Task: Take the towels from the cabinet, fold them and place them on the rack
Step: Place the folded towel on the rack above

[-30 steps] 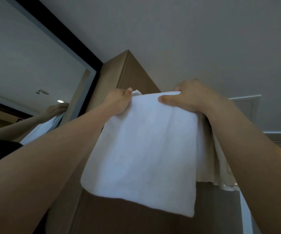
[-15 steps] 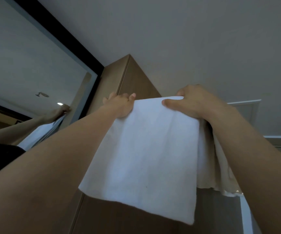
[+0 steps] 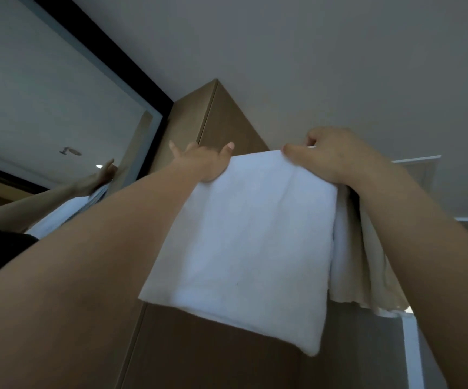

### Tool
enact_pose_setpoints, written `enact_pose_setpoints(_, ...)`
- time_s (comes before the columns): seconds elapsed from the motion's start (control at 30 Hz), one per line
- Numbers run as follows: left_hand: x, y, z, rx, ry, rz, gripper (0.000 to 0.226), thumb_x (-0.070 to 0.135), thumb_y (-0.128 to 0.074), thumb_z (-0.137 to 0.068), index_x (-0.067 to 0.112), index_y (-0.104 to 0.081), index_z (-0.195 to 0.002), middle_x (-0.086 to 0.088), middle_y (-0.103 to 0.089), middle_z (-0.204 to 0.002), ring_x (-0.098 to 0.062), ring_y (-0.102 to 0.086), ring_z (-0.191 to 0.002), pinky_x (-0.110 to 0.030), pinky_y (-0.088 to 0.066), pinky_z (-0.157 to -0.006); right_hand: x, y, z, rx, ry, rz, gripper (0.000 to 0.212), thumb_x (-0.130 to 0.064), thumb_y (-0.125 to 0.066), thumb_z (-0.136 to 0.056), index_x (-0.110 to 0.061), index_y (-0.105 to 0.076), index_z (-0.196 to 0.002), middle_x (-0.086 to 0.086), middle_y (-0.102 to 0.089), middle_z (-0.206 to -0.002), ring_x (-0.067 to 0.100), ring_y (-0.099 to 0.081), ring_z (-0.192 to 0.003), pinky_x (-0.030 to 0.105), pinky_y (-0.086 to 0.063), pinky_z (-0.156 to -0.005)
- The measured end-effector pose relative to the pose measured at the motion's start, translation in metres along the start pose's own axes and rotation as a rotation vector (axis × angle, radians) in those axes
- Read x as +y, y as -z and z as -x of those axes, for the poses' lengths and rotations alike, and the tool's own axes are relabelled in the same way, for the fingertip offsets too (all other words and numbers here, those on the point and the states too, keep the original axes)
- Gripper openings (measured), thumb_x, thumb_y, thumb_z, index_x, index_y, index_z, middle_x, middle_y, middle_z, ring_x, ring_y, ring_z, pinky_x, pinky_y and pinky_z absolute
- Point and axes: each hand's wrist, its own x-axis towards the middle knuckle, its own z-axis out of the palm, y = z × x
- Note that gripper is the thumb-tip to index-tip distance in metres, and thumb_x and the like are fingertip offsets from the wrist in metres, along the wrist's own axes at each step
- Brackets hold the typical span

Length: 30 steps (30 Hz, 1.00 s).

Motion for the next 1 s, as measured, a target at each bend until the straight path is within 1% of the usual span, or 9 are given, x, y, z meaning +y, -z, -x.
enact_pose_setpoints(0.13, -0.001, -0.01, 0.006, 0.132, -0.03, 0.081, 0.08, 0.06, 0.007, -0.094, 0.021, -0.049, -0.137, -0.004, -0.05, -0.14, -0.03, -0.024, -0.142, -0.068, 0.002, -0.112, 0.0, 0.003, 0.001, -0.038, -0.04, -0.013, 0.047, -0.058, -0.049, -0.089, -0.014, -0.051, -0.073, 0.017, -0.06, -0.098, 0.032, -0.057, -0.096, 0.03, -0.032, -0.073)
enact_pose_setpoints(0.27, -0.001, -0.015, 0.016, 0.238, -0.069, 0.336, 0.067, 0.051, -0.008, -0.102, 0.009, -0.057, -0.119, -0.016, -0.056, -0.129, -0.035, -0.041, -0.129, -0.056, -0.024, -0.111, -0.004, 0.005, -0.002, -0.084, -0.059, 0.003, 0.059, -0.063, -0.043, -0.09, -0.007, -0.064, -0.09, 0.025, -0.064, -0.114, 0.037, -0.058, -0.107, 0.028, -0.032, -0.076)
enact_pose_setpoints(0.33, -0.006, -0.018, 0.033, 0.392, -0.112, 0.554, 0.052, 0.04, -0.023, -0.104, 0.003, -0.056, -0.092, -0.024, -0.062, -0.108, -0.038, -0.054, -0.107, -0.045, -0.04, -0.096, -0.006, 0.005, 0.001, -0.058, -0.057, 0.021, 0.063, -0.06, -0.041, -0.092, -0.002, -0.065, -0.092, 0.028, -0.063, -0.116, 0.038, -0.058, -0.108, 0.03, -0.033, -0.078)
enact_pose_setpoints(0.4, -0.018, -0.027, 0.054, 0.478, -0.058, 0.683, 0.047, 0.036, -0.036, -0.101, -0.004, -0.053, -0.083, -0.025, -0.062, -0.093, -0.039, -0.057, -0.091, -0.041, -0.041, -0.081, -0.007, 0.004, 0.004, -0.029, -0.061, 0.033, 0.058, -0.053, -0.042, -0.096, -0.001, -0.064, -0.086, 0.03, -0.062, -0.117, 0.04, -0.057, -0.11, 0.032, -0.038, -0.082)
enact_pose_setpoints(0.57, -0.056, -0.068, 0.104, 0.311, 0.06, 0.689, 0.05, 0.048, -0.042, -0.096, 0.005, -0.049, -0.072, -0.015, -0.052, -0.08, -0.031, -0.053, -0.078, -0.04, -0.042, -0.067, -0.014, 0.003, 0.022, 0.09, -0.099, 0.033, 0.058, -0.055, -0.048, -0.093, -0.002, -0.067, -0.11, 0.024, -0.064, -0.118, 0.04, -0.057, -0.112, 0.042, -0.046, -0.095)
enact_pose_setpoints(0.67, -0.071, -0.083, 0.122, 0.265, 0.106, 0.676, 0.05, 0.057, -0.036, -0.095, 0.011, -0.054, -0.083, -0.018, -0.056, -0.101, -0.034, -0.056, -0.092, -0.041, -0.045, -0.081, -0.018, 0.002, 0.043, 0.126, -0.086, 0.014, 0.054, -0.052, -0.053, -0.092, -0.011, -0.058, -0.126, 0.018, -0.058, -0.13, 0.038, -0.051, -0.121, 0.047, -0.041, -0.103)
enact_pose_setpoints(0.77, -0.079, -0.09, 0.134, 0.215, 0.123, 0.663, 0.055, 0.062, -0.034, -0.094, 0.012, -0.05, -0.077, -0.025, -0.057, -0.105, -0.04, -0.057, -0.094, -0.044, -0.045, -0.084, -0.02, 0.003, 0.071, 0.178, -0.089, -0.037, 0.065, -0.051, -0.056, -0.091, -0.011, -0.043, -0.14, 0.02, -0.045, -0.139, 0.041, -0.044, -0.127, 0.048, -0.034, -0.108)
enact_pose_setpoints(0.9, -0.077, -0.09, 0.153, 0.22, 0.1, 0.736, 0.061, 0.063, -0.035, -0.094, 0.007, -0.055, -0.081, -0.008, -0.055, -0.079, -0.024, -0.053, -0.068, -0.033, -0.038, -0.062, -0.023, -0.001, 0.121, 0.312, -0.086, -0.226, 0.059, -0.048, -0.062, -0.087, -0.013, -0.047, -0.133, 0.01, -0.05, -0.13, 0.031, -0.05, -0.119, 0.045, -0.043, -0.099)
enact_pose_setpoints(1.0, -0.067, -0.091, 0.162, 0.182, 0.133, 0.761, 0.056, 0.058, -0.033, -0.096, 0.008, -0.053, -0.08, -0.003, -0.058, -0.079, -0.017, -0.053, -0.07, -0.03, -0.034, -0.056, -0.025, -0.006, 0.146, 0.217, -0.19, -0.306, 0.053, -0.059, -0.06, -0.086, -0.021, -0.049, -0.119, -0.005, -0.057, -0.102, 0.014, -0.056, -0.088, 0.028, -0.045, -0.068)
